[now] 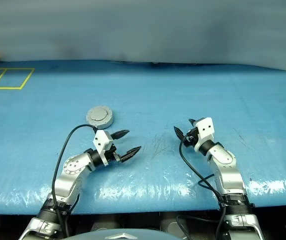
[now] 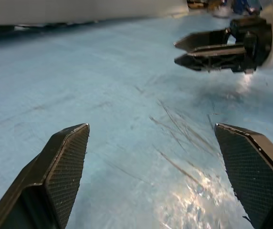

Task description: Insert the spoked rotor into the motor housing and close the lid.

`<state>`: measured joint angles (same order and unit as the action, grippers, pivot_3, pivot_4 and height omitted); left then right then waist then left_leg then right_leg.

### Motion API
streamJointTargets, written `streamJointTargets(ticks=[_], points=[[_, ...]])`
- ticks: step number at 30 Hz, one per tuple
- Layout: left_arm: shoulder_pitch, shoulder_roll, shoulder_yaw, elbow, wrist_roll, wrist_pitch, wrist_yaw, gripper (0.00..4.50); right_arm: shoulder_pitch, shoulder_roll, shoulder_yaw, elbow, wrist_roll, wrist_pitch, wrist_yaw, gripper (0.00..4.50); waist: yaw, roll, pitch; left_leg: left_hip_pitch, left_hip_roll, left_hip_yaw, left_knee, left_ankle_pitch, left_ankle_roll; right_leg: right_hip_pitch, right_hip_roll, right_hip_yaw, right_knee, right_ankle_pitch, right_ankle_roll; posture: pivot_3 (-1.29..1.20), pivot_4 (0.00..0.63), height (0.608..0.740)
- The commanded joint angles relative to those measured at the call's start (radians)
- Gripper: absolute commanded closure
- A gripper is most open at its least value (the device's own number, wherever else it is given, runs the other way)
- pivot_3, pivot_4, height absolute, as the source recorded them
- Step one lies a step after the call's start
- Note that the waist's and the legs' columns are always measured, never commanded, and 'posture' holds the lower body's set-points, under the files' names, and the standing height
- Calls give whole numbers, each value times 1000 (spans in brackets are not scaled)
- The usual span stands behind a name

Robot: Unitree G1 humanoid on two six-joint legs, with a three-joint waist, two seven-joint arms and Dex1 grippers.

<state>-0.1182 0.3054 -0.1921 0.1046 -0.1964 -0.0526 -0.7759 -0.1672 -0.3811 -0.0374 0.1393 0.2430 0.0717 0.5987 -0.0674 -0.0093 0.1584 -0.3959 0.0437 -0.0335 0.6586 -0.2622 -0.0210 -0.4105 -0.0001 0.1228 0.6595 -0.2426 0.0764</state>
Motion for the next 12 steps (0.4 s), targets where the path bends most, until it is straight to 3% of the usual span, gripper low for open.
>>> streamJointTargets(ticks=[1,3,12], points=[[-11,6,-8,-19,8,-9,-16,0,2,-27,-2,-29,-2,-25,43,298,2,0,0,0,0,0,0,0,0,0,0,0,0,0,0,0,150,740],[-11,8,-11,-21,6,-6,-25,0,-1,-28,-3,-23,-8,-32,44,58,2,0,0,0,0,0,0,0,0,0,0,0,0,0,0,0,150,740],[-12,7,9,-27,-1,-15,-12,0,5,-19,7,-21,-27,-33,52,58,3,0,0,0,0,0,0,0,0,0,0,0,0,0,0,0,150,740]])
